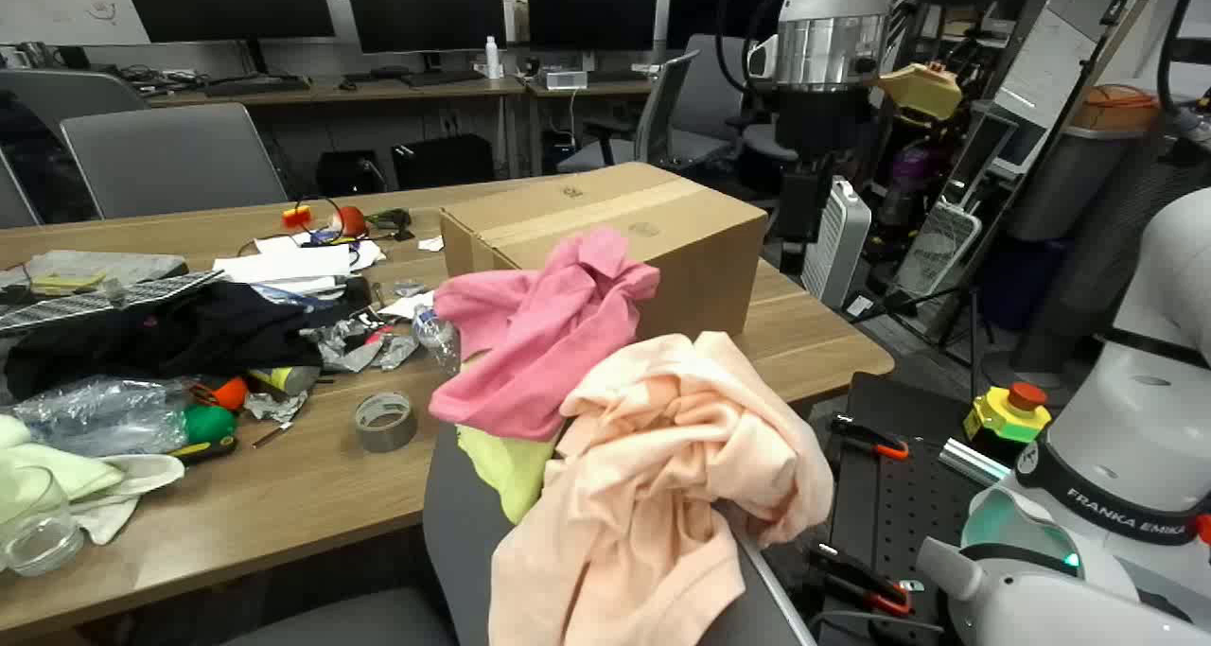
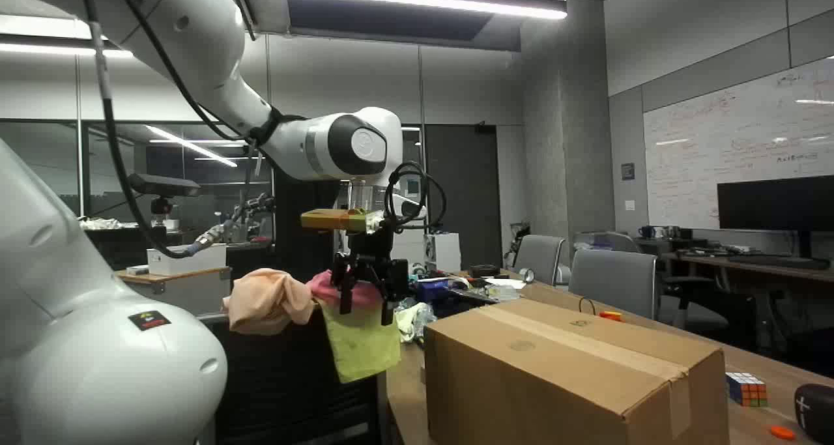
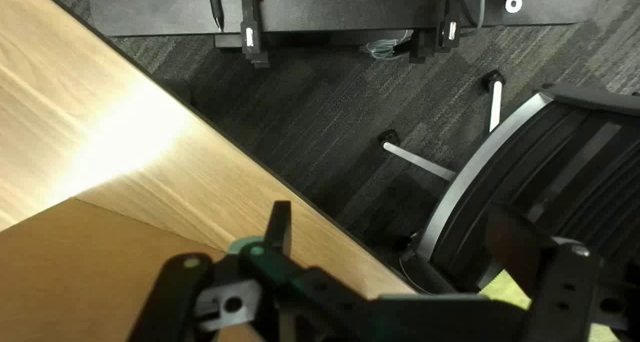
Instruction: Move the pink and peach shirt and the green towel to the top of the box
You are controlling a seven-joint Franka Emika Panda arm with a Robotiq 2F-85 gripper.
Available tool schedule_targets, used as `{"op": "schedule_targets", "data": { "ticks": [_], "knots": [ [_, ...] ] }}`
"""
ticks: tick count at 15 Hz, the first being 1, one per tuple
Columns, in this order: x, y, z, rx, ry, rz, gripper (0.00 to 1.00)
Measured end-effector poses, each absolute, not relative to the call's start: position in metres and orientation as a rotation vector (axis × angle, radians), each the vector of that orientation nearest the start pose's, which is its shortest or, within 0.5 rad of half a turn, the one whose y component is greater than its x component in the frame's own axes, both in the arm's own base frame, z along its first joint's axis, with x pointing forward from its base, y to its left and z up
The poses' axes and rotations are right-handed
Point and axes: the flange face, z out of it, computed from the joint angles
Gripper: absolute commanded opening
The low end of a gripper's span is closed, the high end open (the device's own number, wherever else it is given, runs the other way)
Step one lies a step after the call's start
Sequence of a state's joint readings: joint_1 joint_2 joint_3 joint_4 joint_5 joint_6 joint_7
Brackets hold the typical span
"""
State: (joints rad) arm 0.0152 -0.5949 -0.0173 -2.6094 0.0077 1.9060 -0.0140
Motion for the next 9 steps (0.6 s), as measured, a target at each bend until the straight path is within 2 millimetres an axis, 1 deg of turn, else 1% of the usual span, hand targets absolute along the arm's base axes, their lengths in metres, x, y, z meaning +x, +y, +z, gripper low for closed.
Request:
{"op": "schedule_targets", "data": {
  "ticks": [9],
  "knots": [
    [0.3507, -0.0002, 0.4379, -3.120, -0.019, 0.158, 1.00]
  ]
}}
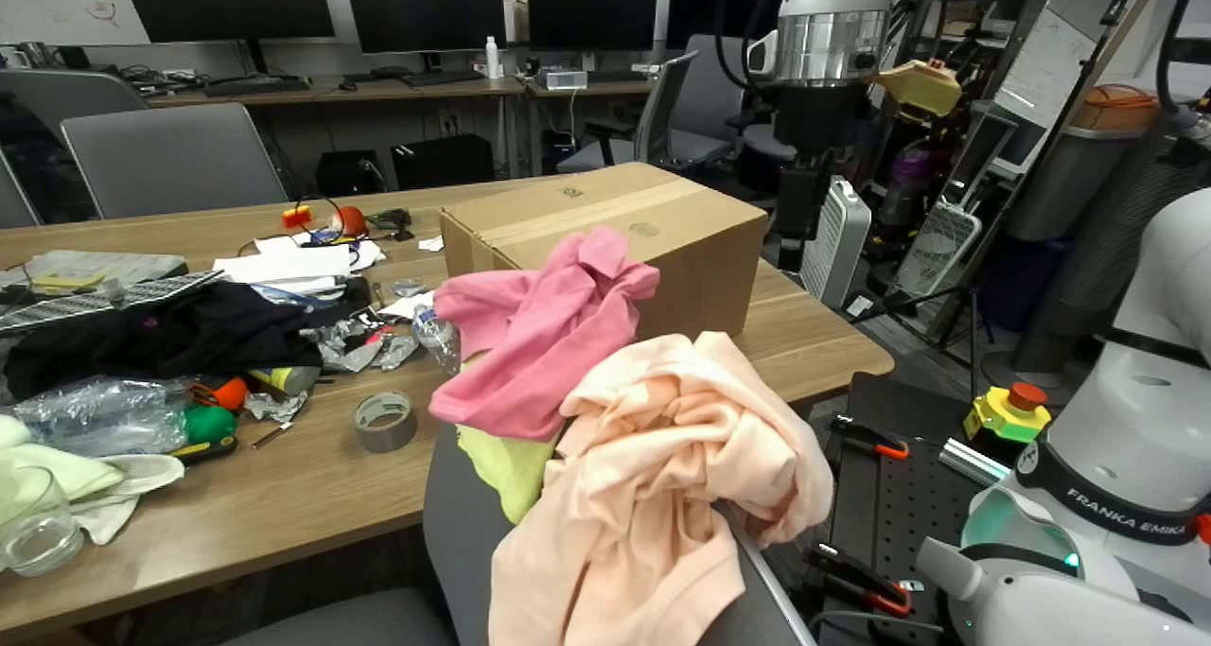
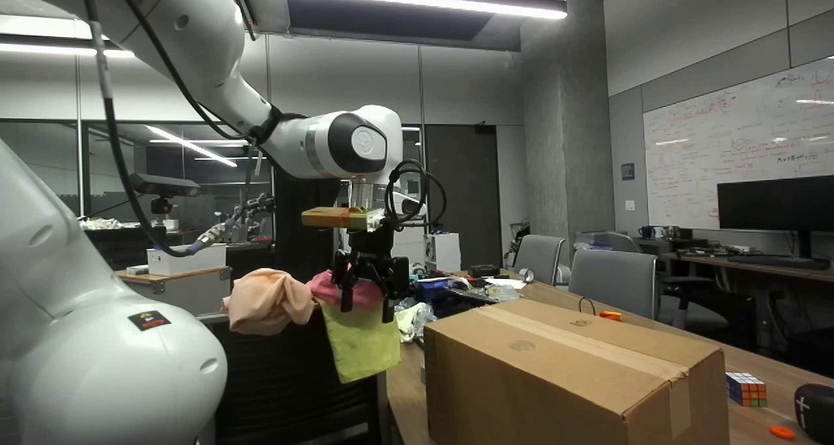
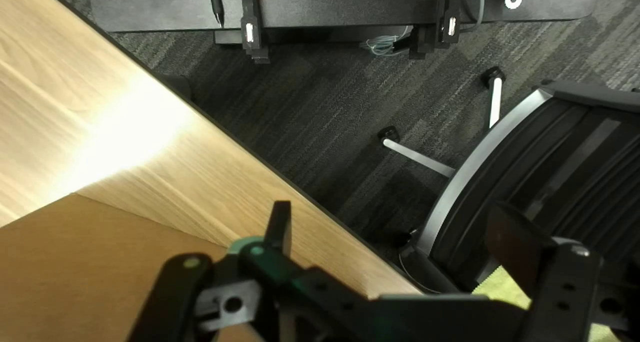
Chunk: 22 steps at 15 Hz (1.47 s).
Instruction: Move the pink and peach shirt and the green towel to the top of the box
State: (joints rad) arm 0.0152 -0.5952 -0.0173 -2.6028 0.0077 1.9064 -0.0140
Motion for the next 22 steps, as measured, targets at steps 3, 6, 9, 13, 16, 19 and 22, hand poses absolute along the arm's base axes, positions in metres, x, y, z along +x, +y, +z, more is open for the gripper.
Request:
{"op": "schedule_targets", "data": {
  "ticks": [3, 6, 9, 13, 16, 19, 22],
  "knots": [
    [0.351, 0.000, 0.438, -3.120, -0.019, 0.158, 1.00],
    [0.350, 0.000, 0.437, -3.120, -0.021, 0.159, 1.00],
    [0.354, 0.003, 0.442, -3.130, -0.036, 0.101, 1.00],
    [0.362, 0.021, 0.460, -3.142, -0.103, -0.084, 1.00],
    [0.363, 0.043, 0.474, -3.141, -0.187, -0.207, 1.00],
    [0.361, 0.069, 0.483, -3.123, -0.273, -0.280, 1.00],
    [0.359, 0.098, 0.491, -3.098, -0.366, -0.345, 1.00]
  ]
}}
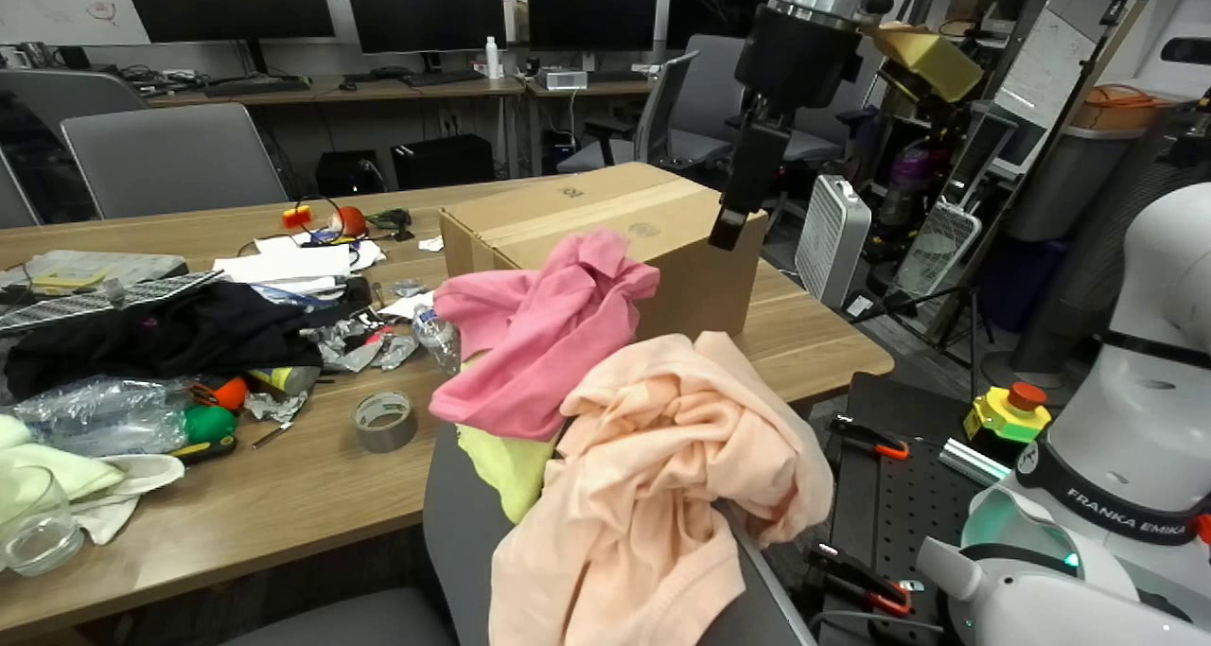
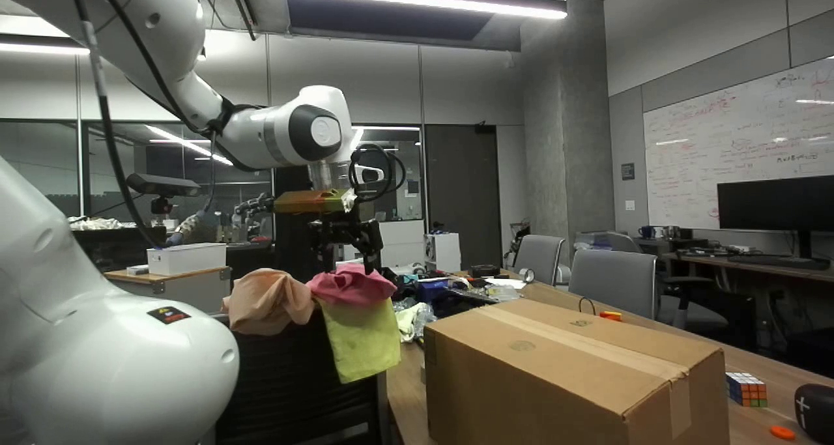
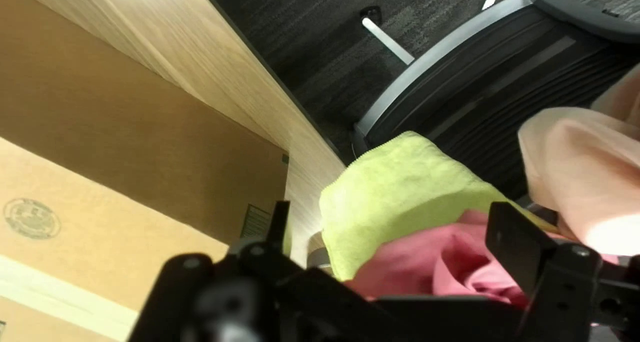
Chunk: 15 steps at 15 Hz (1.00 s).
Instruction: Move the pink and peach shirt and the green towel to the top of the box
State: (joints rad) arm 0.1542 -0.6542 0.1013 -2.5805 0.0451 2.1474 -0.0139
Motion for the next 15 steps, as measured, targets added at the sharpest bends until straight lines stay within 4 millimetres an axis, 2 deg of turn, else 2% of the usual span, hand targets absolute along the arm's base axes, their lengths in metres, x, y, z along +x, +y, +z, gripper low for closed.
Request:
{"op": "schedule_targets", "data": {
  "ticks": [4, 8, 15],
  "knots": [
    [0.358, 0.129, 0.501, -3.065, -0.474, -0.476, 1.00],
    [0.363, 0.146, 0.504, -3.029, -0.526, -0.593, 1.00],
    [0.369, 0.171, 0.491, -2.991, -0.595, -0.588, 1.00]
  ]
}}
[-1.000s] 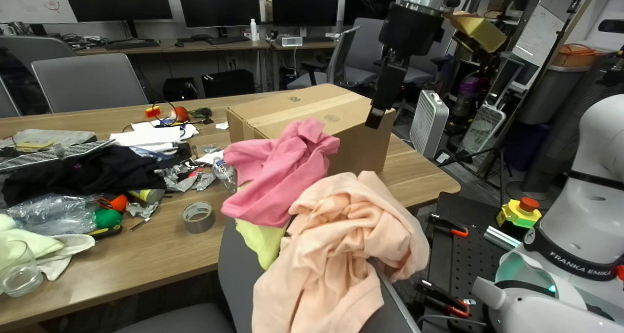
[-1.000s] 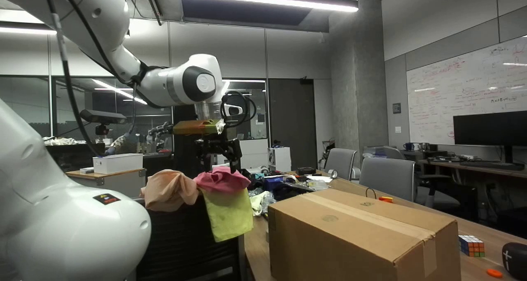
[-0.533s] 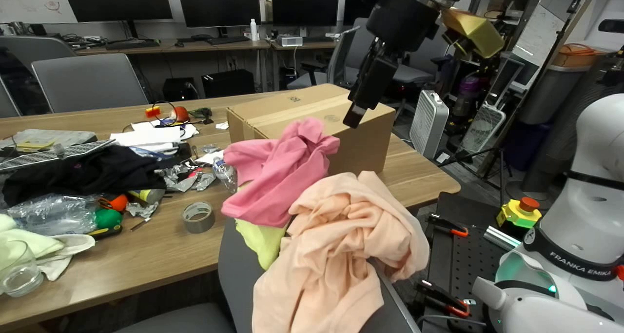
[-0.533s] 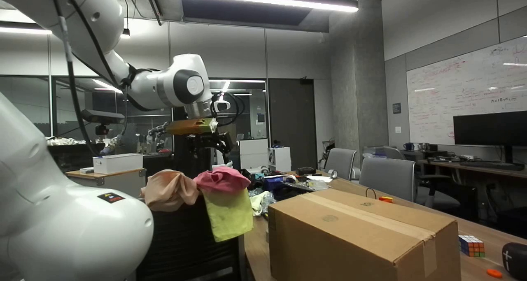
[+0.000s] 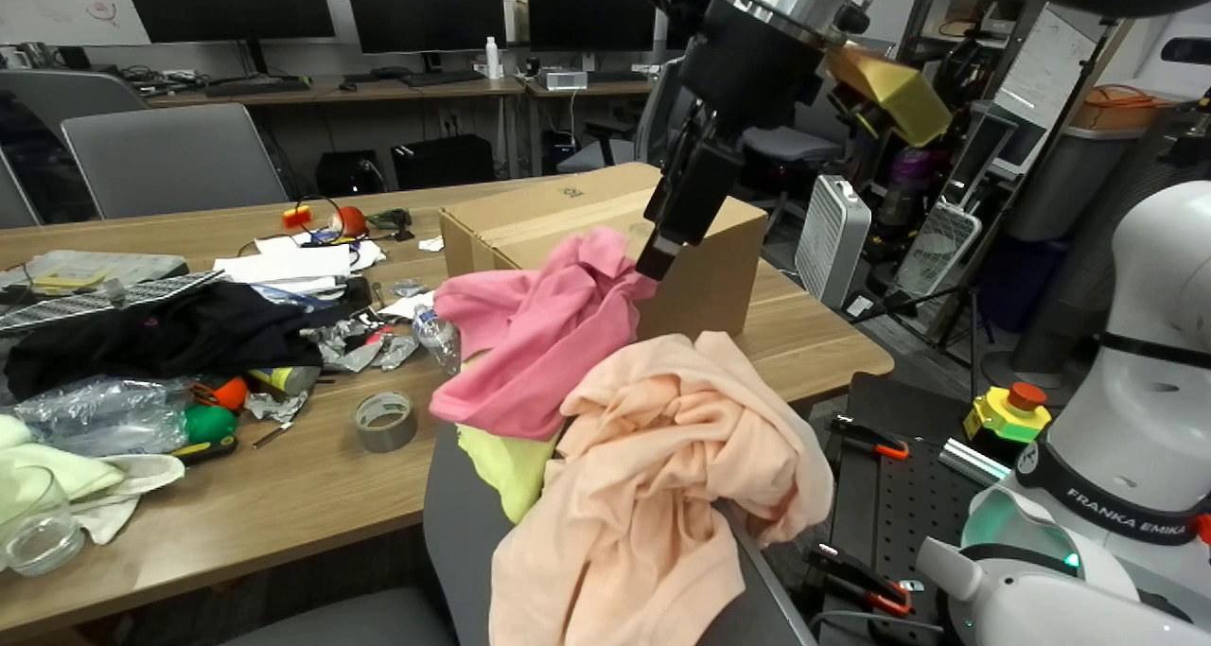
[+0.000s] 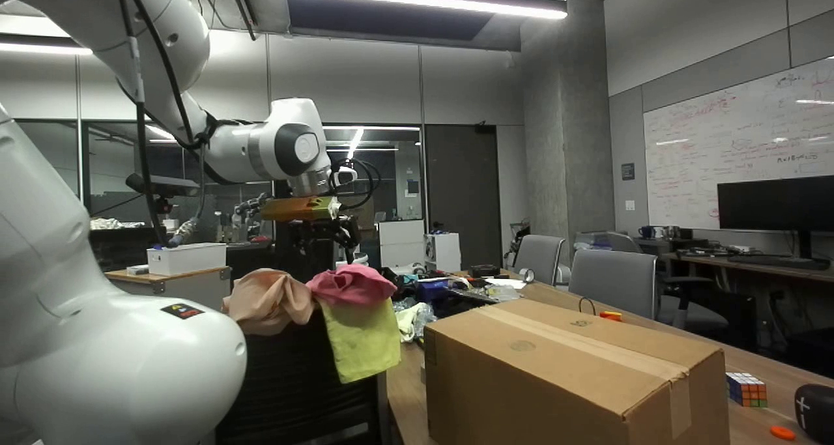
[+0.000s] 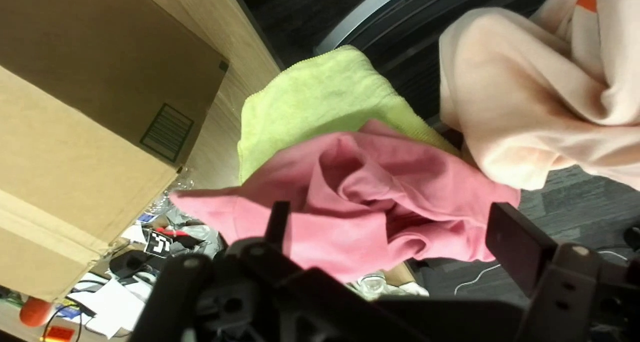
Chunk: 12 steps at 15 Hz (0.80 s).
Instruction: Move the pink and peach shirt and the green towel to the top of the box
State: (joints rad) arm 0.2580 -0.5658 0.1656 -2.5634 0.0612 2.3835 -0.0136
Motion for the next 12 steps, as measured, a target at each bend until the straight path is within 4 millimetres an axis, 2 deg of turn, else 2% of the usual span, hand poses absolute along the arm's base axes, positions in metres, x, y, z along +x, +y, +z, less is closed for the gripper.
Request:
{"op": "schedule_targets", "data": {
  "ticks": [6, 12],
  "knots": [
    [0.384, 0.180, 0.484, -2.989, -0.610, -0.625, 1.00],
    [0.409, 0.173, 0.468, -3.083, -0.553, -0.718, 1.00]
  ]
}}
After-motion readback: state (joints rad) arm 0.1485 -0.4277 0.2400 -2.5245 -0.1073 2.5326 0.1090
